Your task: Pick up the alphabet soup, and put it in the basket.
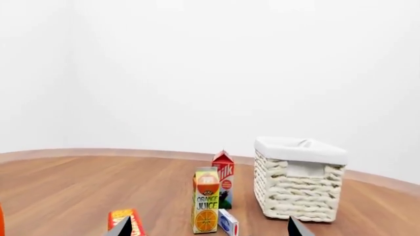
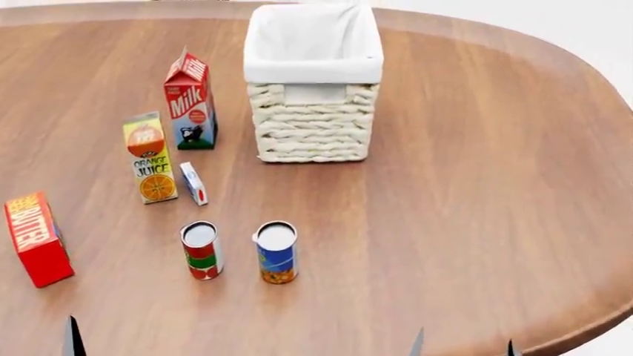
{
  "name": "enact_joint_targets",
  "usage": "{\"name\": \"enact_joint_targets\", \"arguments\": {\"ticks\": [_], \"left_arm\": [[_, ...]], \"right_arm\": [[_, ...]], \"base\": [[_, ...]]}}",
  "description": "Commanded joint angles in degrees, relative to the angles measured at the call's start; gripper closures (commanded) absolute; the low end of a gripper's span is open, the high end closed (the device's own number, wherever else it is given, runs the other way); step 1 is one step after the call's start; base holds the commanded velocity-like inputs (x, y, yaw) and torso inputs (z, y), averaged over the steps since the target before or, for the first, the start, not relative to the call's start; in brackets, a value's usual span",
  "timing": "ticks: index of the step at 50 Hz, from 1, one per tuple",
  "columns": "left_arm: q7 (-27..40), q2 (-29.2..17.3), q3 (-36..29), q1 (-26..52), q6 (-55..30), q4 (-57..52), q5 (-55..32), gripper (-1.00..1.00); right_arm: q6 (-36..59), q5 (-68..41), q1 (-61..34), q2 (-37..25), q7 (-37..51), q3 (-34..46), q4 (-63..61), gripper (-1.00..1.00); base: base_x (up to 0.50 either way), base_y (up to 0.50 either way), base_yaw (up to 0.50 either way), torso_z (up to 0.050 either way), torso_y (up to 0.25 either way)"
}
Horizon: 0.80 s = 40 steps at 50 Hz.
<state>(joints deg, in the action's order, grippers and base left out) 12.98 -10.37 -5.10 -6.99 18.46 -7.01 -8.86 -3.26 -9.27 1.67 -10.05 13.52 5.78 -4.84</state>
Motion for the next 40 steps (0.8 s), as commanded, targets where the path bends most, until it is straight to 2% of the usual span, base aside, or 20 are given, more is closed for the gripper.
{"name": "enact_joint_targets", "arguments": {"ticks": [1,40], "left_arm": [[0.54,-0.38,-0.38,-0.08,0.16,-0.07,0.1,-1.0],[2.06,-1.36,-1.63,-0.07,0.63,-0.12,0.19,-1.0]], "right_arm": [[-0.79,0.6,0.21,-0.41,0.18,1.02,0.16,-1.0],[-1.43,0.54,-0.31,-1.35,1.84,2.14,0.91,-1.0]], "base": [[0.18,0.0,0.0,0.0,0.0],[0.25,0.0,0.0,0.0,0.0]]}}
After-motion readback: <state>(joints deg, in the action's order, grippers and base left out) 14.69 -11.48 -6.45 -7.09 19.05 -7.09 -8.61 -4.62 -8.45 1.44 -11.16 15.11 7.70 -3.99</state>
